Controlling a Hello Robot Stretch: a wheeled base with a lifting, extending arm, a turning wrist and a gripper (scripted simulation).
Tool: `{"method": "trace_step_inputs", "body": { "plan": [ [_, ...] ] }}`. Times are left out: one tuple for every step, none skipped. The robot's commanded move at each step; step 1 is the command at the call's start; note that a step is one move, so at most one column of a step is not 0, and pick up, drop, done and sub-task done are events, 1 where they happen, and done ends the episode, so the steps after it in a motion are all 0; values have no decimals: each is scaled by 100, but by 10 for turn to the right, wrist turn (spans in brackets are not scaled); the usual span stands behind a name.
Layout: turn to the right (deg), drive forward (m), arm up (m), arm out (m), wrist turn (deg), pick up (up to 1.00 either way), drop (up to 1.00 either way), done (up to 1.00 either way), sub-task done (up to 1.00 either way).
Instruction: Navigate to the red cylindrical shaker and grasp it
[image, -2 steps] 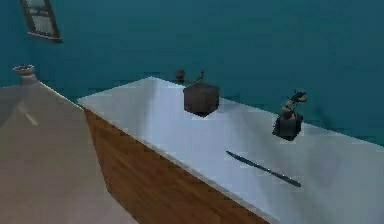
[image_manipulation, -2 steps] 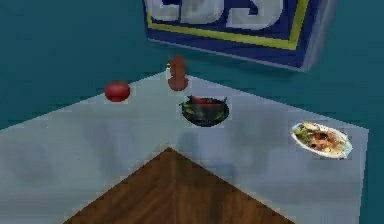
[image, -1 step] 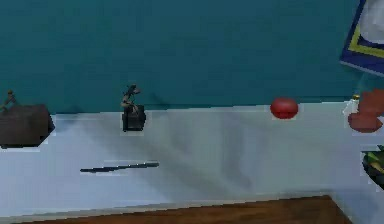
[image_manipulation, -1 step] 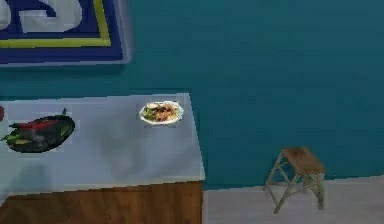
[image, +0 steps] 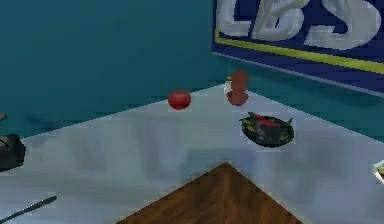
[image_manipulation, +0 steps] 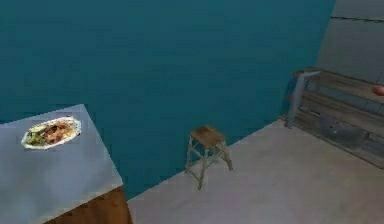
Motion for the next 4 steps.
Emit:
{"method": "trace_step_inputs", "body": {
  "plan": [
    [0, 25, 0, 0, 0, 0, 0, 0, 0],
    [-450, 0, 0, 0, 0, 0, 0, 0, 0],
    [-240, 0, 0, 0, 0, 0, 0, 0, 0],
    [450, 0, 0, 0, 0, 0, 0, 0, 0]
  ]
}}
